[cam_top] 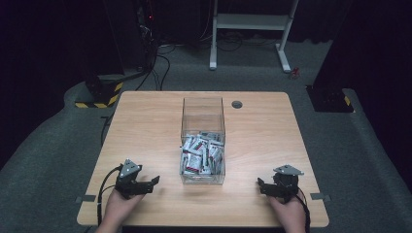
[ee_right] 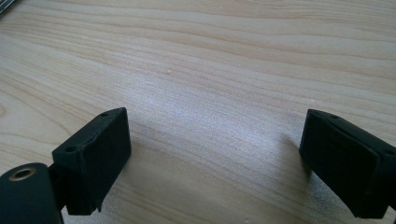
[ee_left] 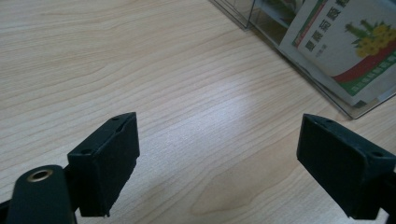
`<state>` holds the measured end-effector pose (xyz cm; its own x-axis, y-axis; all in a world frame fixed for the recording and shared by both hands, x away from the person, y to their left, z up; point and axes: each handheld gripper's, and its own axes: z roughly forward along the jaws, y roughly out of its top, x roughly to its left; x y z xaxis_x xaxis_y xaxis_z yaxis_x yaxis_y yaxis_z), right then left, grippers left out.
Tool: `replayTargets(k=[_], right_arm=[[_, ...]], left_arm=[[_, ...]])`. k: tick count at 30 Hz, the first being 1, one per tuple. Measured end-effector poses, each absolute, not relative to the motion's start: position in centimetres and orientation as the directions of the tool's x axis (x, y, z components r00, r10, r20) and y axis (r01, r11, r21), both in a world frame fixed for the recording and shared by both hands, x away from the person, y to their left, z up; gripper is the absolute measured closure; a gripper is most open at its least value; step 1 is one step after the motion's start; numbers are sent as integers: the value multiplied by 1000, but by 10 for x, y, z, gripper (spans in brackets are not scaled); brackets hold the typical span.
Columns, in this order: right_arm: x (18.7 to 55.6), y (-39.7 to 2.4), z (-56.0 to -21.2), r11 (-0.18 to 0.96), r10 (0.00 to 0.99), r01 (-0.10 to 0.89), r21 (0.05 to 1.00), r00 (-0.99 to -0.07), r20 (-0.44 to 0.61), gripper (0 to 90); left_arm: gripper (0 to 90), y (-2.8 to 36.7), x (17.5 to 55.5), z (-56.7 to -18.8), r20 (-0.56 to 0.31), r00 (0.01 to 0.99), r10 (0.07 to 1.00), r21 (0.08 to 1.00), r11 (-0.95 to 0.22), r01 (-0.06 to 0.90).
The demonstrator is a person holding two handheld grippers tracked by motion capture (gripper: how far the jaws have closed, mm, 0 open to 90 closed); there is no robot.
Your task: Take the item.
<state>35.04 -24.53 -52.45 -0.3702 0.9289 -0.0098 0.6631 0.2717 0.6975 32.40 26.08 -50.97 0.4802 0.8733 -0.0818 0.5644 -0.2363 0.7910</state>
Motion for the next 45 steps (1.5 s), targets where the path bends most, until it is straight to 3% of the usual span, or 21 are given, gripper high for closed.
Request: replayTargets(k=[18,45], right_arm=[[350,-245,-525,279,926,659,699,-378,-13,87],[350,-245,-525,276,926,661,698,-377,-9,85]], left_arm=[[146,251,320,-481,-35,525,851,829,-269,491],[148,214,322,-453,-74,586,807,862,-243,444]])
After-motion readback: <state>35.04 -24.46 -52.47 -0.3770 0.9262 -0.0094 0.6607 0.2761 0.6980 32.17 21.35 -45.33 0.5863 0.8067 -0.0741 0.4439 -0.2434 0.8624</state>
